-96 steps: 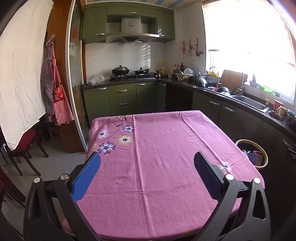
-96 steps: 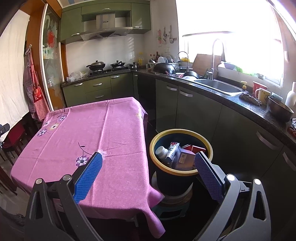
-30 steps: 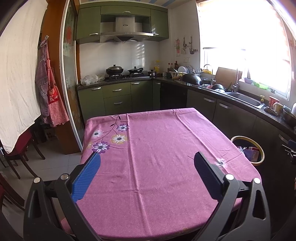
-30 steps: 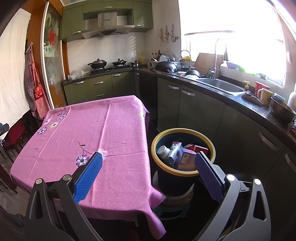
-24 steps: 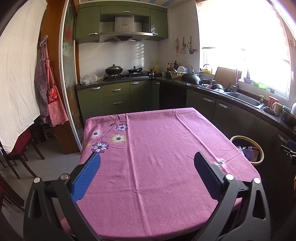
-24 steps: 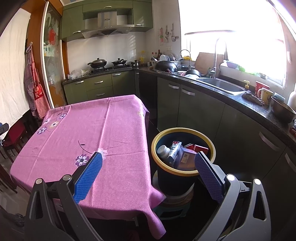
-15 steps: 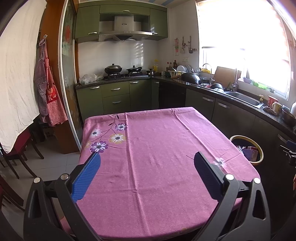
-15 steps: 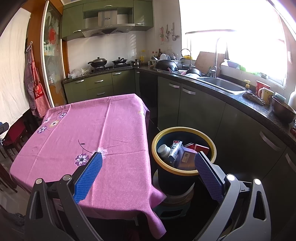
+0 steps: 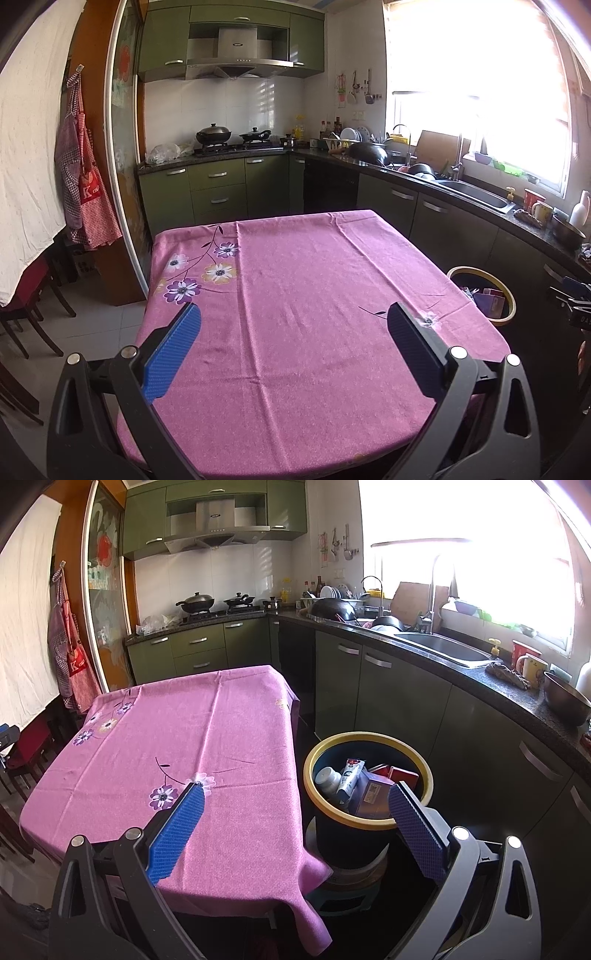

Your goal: Collect trash

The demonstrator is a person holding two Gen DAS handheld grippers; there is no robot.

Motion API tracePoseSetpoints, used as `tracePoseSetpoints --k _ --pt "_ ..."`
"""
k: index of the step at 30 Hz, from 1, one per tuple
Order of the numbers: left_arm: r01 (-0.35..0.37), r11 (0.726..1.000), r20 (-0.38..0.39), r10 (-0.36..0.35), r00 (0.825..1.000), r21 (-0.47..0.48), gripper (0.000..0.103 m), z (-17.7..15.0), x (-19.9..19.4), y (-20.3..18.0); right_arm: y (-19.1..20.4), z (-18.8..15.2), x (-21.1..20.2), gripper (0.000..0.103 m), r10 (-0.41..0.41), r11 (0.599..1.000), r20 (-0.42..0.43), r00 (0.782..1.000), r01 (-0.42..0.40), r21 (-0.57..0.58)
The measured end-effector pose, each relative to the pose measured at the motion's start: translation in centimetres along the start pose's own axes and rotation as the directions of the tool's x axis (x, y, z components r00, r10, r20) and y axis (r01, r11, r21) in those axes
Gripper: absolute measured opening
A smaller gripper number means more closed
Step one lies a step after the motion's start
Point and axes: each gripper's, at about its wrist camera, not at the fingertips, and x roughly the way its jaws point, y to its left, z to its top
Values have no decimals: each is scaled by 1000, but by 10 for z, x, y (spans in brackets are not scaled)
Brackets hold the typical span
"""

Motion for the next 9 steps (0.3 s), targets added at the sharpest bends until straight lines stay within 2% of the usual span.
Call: tracePoseSetpoints --k 5,9 --pt "1 1000 -29 -2 1000 -9 96 2 10 3 1 0 3 98 3 1000 -5 1000 -3 -1" --pt "-15 1000 -71 14 997 -14 96 5 36 14 6 6 16 98 27 999 -20 999 -28 -16"
